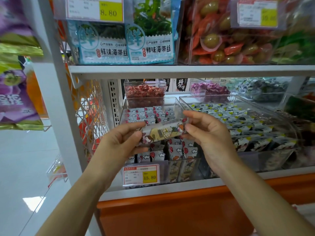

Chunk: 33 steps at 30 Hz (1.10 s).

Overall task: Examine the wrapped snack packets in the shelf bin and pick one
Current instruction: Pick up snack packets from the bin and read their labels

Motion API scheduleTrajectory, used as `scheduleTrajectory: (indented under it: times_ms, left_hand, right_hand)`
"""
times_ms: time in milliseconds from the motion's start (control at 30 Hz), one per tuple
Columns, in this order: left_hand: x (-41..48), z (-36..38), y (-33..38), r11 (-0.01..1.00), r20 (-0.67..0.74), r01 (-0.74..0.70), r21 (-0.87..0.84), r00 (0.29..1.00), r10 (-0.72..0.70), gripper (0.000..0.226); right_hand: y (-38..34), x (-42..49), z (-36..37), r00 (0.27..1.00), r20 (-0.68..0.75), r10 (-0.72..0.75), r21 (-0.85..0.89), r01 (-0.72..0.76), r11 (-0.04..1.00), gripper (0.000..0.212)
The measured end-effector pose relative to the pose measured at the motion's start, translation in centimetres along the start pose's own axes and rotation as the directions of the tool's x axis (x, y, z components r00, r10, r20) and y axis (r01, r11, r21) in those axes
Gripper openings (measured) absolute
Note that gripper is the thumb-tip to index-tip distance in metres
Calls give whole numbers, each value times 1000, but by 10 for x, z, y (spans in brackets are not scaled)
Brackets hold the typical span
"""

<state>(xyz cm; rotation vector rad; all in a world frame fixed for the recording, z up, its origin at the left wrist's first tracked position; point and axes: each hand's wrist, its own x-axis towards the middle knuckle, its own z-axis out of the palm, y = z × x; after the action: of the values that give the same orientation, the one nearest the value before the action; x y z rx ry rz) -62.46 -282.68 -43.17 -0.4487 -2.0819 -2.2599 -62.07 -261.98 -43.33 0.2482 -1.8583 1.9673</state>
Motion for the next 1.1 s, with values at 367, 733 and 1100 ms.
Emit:
scheduleTrajectory:
  times_ms: [367, 733, 1100]
  left_hand:
    - [-2, 6, -2, 987, 19, -125, 105, 992, 123, 24]
    - [-1, 13, -7, 914, 75, -279, 295, 960, 269, 24]
    - [-1, 15, -12, 646, 191, -454, 614, 879, 436, 31]
  right_hand:
    - [7, -3, 10, 998, 31, -48, -123, 51, 991, 17]
    - [10, -4, 16, 999, -44, 31, -80, -35, 996, 11]
    - [11, -3, 16, 997, -71, 6, -150, -17, 989, 16]
